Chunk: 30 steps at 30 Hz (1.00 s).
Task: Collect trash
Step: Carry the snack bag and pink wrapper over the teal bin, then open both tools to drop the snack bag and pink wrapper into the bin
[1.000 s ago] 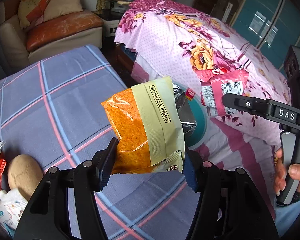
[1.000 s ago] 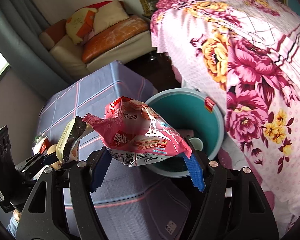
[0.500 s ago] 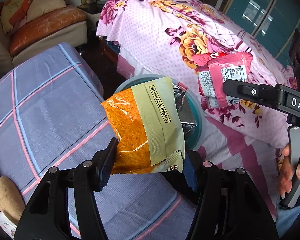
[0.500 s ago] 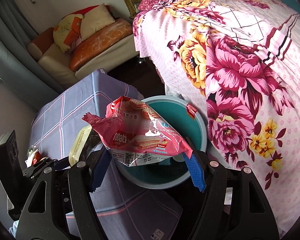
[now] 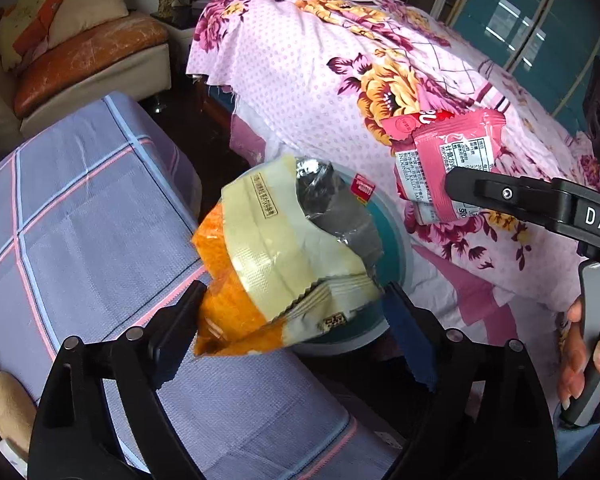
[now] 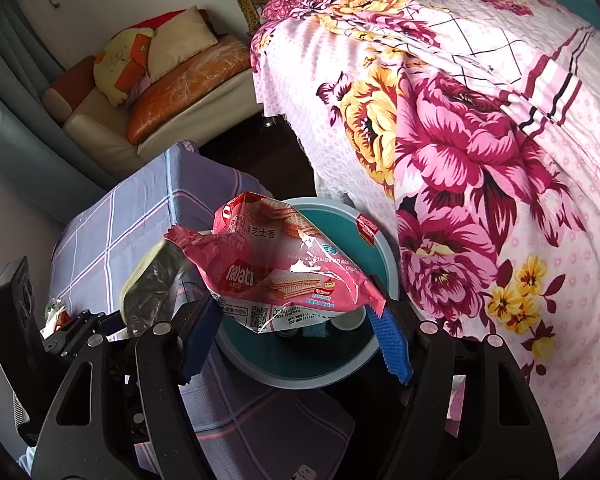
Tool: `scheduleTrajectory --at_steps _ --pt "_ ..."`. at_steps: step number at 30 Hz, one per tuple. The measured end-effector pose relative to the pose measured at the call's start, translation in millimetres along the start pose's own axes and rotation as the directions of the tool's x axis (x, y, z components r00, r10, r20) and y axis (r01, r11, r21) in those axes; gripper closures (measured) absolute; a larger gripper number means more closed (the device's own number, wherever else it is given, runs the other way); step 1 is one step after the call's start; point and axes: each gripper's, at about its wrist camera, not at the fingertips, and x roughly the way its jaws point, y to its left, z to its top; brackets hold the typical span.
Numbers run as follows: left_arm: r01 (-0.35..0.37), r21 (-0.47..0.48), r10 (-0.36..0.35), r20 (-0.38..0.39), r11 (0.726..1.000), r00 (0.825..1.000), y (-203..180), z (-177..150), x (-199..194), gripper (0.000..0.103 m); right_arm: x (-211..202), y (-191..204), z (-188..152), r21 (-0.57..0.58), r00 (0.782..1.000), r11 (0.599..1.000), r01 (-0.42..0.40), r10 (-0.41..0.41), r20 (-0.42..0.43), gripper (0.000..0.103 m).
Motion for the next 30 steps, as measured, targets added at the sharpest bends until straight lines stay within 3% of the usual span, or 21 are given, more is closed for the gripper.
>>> scheduleTrajectory --at_steps 10,17,30 --pt "-0.029 -0.053 0.030 0.010 0.998 1.000 16.2 -6.8 -12.7 0.009 13.7 9.0 1.7 -0.017 0.999 1.000 0.001 -0.002 -0.034 0.033" --pt "-0.037 -0.101 0.038 0.010 0.994 0.999 34.1 -18.8 -24.0 0.008 29.1 18.8 -2.7 -0.024 0.995 1.000 -0.002 -0.001 -0.102 0.025" --pt "-0.043 -0.160 0.048 0.029 0.986 0.998 52.0 -48.2 -58.0 0.008 5.1 43.7 -26.7 -0.047 0.994 0.999 0.008 -0.013 -0.110 0.019"
